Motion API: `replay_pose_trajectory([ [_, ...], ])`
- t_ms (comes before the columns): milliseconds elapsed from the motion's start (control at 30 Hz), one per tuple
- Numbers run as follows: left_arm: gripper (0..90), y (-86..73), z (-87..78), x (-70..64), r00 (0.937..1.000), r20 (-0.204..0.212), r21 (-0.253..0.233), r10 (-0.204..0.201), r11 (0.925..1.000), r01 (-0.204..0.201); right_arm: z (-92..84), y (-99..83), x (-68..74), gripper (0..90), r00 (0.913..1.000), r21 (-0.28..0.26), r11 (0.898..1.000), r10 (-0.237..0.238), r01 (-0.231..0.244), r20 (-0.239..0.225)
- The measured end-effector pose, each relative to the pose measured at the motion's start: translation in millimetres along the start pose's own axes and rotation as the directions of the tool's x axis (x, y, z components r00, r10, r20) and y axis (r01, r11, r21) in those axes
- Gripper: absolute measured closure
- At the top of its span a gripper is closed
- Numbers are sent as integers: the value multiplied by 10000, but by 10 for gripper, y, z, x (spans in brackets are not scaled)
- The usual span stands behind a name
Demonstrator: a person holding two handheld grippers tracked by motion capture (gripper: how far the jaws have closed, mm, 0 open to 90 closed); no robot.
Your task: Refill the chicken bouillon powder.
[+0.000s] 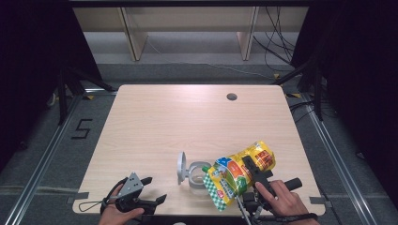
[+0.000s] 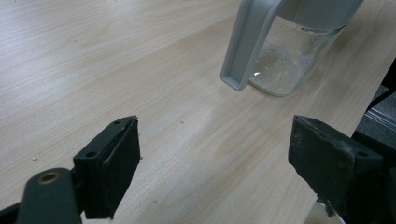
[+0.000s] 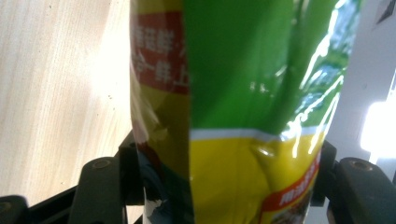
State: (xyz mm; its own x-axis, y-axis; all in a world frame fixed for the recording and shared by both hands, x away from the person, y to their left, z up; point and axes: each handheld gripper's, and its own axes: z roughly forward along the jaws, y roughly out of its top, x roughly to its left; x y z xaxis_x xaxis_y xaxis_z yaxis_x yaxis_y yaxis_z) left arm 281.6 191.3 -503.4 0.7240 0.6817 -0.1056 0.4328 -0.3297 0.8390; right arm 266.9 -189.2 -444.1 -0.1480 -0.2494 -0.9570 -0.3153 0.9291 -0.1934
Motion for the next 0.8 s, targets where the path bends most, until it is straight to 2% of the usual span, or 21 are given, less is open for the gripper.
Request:
replay_pose_trajectory([
  [33, 165, 0, -1, -4, 10000, 45, -19, -24, 10000, 24, 0, -5, 21, 385, 9997, -25, 9997, 239, -239, 90],
  [67, 165, -1, 0, -6, 10000, 18, -41, -24, 10000, 24, -12, 0, -2, 386, 9999, 126, 9998, -152, 152, 18],
  [100, 165, 0, 2, -4, 10000, 36, -17, -31, 10000, 31, -11, 3, 15, 387, 10000, 94, 10000, -33, 32, 60],
  [133, 165, -2, 4, -1, 10000, -3, -5, -23, 10000, 23, -6, 3, 11, 391, 9998, 30, 9998, -176, 175, 42],
  [167, 165, -3, 5, -2, 10000, 6, -16, -62, 10000, 62, -1, 6, -24, 396, 9978, -110, 9978, -645, 647, 174],
  [200, 165, -6, 10, -6, 9999, 9, -78, -116, 9999, 116, -4, 5, -35, 403, 9965, -107, 9966, -819, 821, 175],
  [233, 165, -6, 10, -7, 9999, 21, -66, -116, 9999, 116, -5, 6, -36, 405, 9964, -94, 9964, -840, 841, 132],
  [267, 165, -4, 0, 8, 9999, -57, 98, 89, 9999, -88, -6, 7, -44, 407, 9957, -95, 9957, -919, 920, 123],
  [300, 165, -4, 3, -2, 10000, 0, 28, -27, 10000, 27, -12, 8, -46, 407, 9958, -14, 9958, -919, 919, 25],
  [367, 165, -3, 5, 0, 10000, 12, 9, 24, 10000, -24, -22, 10, -41, 410, 9963, 48, 9963, -856, 855, 79],
  [400, 165, -6, 12, -9, 9999, 52, -60, -109, 9999, 110, -22, 10, -41, 410, 9963, 48, 9963, -856, 855, 79],
  [500, 165, -10, 14, -4, 10000, 32, 33, 5, 10000, -5, -20, 6, -72, 411, 9922, 53, 9923, -1239, 1238, 120],
  [533, 165, -12, 17, -14, 9998, 33, 45, -175, 9998, 174, -21, 5, -78, 411, 9916, 56, 9916, -1290, 1289, 130],
  [600, 165, -2, 7, -4, 9999, 95, 11, 63, 10000, -64, -22, -2, -100, 411, 9877, 57, 9879, -1552, 1552, 167],
  [667, 165, -3, 11, -8, 9999, 97, -31, -46, 10000, 46, -26, -7, -111, 412, 9864, 127, 9865, -1636, 1634, 165],
  [700, 165, -9, 17, -13, 9997, 86, -15, -209, 9998, 210, -27, -4, -147, 412, 9794, 214, 9792, -2019, 2019, -5],
  [733, 165, -10, 13, 0, 10000, -41, 154, 4, 9999, -3, -23, -7, -161, 412, 9789, 264, 9785, -2045, 2045, -37],
  [800, 165, -5, 13, 2, 9998, 59, 91, 198, 9998, -198, -14, -7, -173, 413, 9766, 237, 9764, -2149, 2149, -16],
])
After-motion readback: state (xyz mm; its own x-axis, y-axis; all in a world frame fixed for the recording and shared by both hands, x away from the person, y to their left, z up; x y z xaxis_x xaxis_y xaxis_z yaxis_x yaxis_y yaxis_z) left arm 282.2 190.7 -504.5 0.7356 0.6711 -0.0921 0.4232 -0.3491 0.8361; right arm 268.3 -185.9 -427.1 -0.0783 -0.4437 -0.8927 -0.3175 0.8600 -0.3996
